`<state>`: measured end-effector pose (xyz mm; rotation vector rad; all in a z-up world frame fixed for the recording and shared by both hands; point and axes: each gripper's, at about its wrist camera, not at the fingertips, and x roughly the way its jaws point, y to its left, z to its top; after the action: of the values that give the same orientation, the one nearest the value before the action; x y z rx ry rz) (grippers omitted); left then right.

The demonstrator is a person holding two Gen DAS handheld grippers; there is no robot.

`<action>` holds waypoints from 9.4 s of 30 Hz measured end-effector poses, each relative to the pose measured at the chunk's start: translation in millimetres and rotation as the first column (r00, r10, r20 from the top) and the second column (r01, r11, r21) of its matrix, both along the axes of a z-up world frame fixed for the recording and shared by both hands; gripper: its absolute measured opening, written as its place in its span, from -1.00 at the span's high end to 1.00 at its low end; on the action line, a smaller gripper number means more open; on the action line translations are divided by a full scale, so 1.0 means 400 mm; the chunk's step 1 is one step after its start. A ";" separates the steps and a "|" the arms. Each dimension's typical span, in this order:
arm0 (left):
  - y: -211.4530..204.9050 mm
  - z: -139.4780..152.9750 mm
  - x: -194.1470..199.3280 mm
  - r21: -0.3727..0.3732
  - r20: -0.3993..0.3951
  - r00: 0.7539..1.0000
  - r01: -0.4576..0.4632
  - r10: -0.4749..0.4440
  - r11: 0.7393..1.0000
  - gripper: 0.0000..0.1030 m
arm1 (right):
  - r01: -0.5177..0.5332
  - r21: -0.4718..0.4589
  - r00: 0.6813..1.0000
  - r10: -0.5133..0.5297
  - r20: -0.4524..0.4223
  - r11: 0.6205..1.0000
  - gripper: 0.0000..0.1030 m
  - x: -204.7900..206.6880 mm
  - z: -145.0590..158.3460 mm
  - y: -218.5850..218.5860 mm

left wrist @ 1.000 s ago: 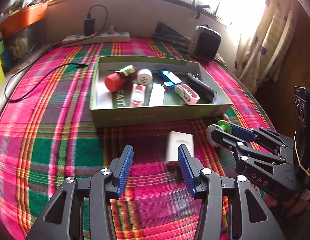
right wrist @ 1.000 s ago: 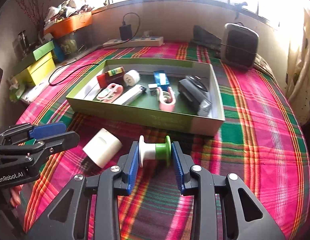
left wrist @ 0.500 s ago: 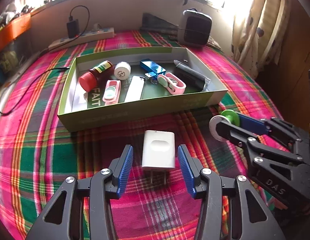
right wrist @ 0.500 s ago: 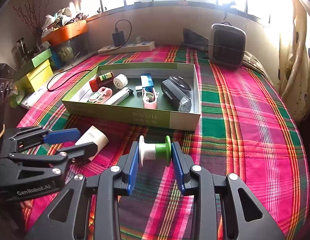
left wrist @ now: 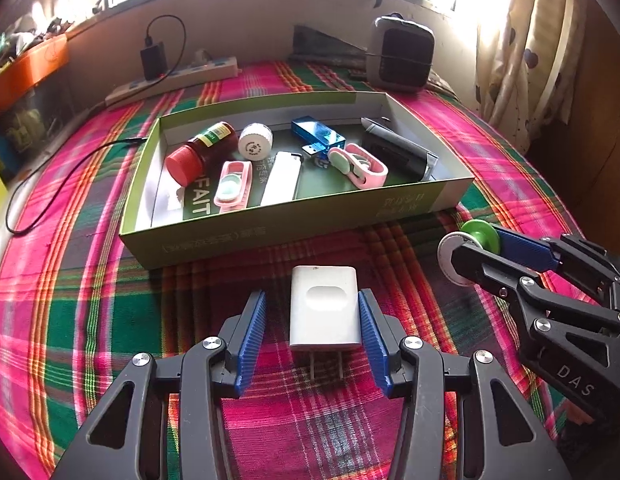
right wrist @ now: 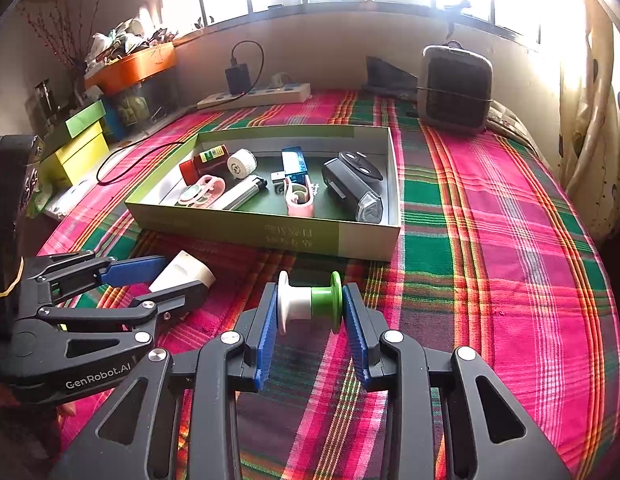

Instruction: Organize rigid objects

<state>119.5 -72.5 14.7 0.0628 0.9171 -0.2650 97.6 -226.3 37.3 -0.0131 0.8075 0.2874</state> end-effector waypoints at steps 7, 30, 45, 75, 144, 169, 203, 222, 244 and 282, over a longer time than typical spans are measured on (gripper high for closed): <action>0.006 0.001 -0.003 -0.005 0.008 1.000 -0.005 0.005 1.000 0.37 | 0.001 -0.005 1.000 -0.001 -0.001 1.000 0.35 0.001 -0.001 0.002; 0.011 0.004 -0.004 -0.011 0.011 1.000 -0.003 0.003 1.000 0.37 | 0.000 -0.010 1.000 0.000 -0.006 1.000 0.35 0.002 -0.004 0.003; 0.019 0.037 -0.015 -0.040 0.036 0.999 0.000 0.002 0.999 0.37 | -0.030 0.011 0.999 0.030 0.012 0.999 0.35 -0.007 0.017 0.008; 0.097 0.115 0.100 -0.067 0.082 0.996 -0.032 0.037 0.997 0.37 | -0.081 0.033 0.996 0.079 0.050 0.996 0.35 0.086 0.096 0.056; 0.137 0.055 0.187 -0.069 0.032 0.996 -0.075 0.077 0.995 0.32 | -0.161 -0.059 0.987 0.159 -0.032 0.985 0.19 0.233 0.004 0.168; 0.101 0.079 0.034 0.005 0.102 0.986 -0.132 0.131 0.991 0.23 | -0.039 -0.034 0.999 0.040 0.022 0.999 0.19 0.105 0.053 0.117; 0.068 -0.014 -0.046 0.072 0.047 0.972 -0.234 0.231 0.969 0.06 | 0.094 -0.122 0.991 -0.105 -0.085 0.988 0.07 0.004 -0.036 0.018; 0.068 -0.014 -0.045 0.070 0.047 0.972 -0.233 0.230 0.970 0.05 | 0.125 -0.129 0.986 -0.137 -0.092 0.984 -0.27 0.017 -0.043 0.008; 0.068 -0.014 -0.044 0.070 0.047 0.972 -0.233 0.230 0.970 0.04 | 0.125 -0.128 0.986 -0.137 -0.093 0.984 -0.27 0.016 -0.044 0.008; 0.068 -0.015 -0.045 0.069 0.047 0.972 -0.233 0.230 0.970 0.04 | 0.125 -0.127 0.986 -0.137 -0.093 0.984 -0.27 0.016 -0.044 0.007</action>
<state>101.5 -45.3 8.9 0.0289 0.8864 -0.0123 103.8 -223.4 19.5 -0.0592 0.9216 0.1146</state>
